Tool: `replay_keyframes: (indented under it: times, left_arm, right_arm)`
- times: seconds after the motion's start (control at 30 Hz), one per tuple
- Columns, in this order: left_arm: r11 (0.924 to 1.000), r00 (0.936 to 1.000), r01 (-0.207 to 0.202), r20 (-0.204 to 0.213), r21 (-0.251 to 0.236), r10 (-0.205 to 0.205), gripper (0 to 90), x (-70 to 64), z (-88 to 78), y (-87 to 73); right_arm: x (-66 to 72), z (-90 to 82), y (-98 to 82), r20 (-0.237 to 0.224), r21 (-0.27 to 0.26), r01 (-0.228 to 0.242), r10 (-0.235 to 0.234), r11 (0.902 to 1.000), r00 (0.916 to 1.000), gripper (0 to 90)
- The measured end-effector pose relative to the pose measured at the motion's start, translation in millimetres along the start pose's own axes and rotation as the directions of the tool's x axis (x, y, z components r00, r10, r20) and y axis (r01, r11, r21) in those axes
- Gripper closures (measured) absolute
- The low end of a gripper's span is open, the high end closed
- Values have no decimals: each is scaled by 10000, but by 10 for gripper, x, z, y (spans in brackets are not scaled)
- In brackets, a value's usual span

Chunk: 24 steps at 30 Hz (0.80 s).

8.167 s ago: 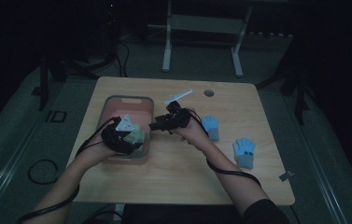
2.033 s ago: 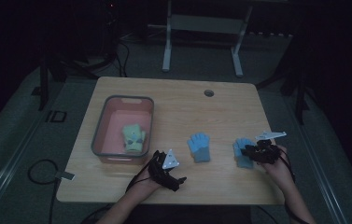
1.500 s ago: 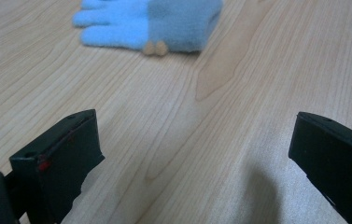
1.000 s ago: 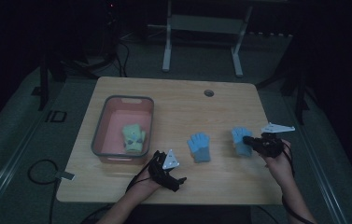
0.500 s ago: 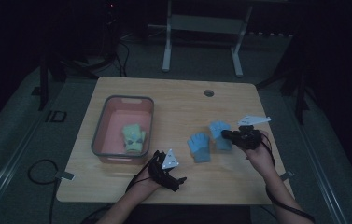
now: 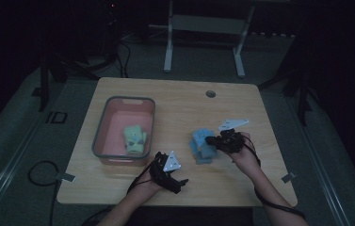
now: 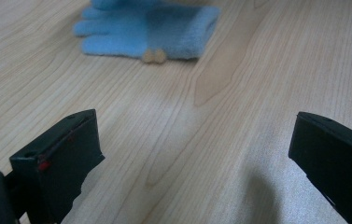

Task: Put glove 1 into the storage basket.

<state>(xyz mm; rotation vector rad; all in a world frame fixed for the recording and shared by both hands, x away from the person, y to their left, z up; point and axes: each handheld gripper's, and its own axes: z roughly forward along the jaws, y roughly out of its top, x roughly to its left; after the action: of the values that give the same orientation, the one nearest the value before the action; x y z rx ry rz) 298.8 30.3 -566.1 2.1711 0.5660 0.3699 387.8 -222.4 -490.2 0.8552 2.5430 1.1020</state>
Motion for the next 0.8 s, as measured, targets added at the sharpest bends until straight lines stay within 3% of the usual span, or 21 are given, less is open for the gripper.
replay_keyframes:
  times: [0.47,0.63,0.8]
  left_arm:
    - [9997,9995,-240,182,-49,241,26,-32,13,8]
    - [9993,9989,-370,296,-84,372,26,-52,19,14]
    - [9998,9977,-126,670,-127,135,26,-73,29,25]
  right_arm:
    - [-4,327,-139,-282,967,-135,163,9952,9995,856]
    - [-16,417,-205,-333,1098,-217,255,9937,9991,847]
    - [-10,422,-217,-324,1048,-322,357,9940,9988,823]
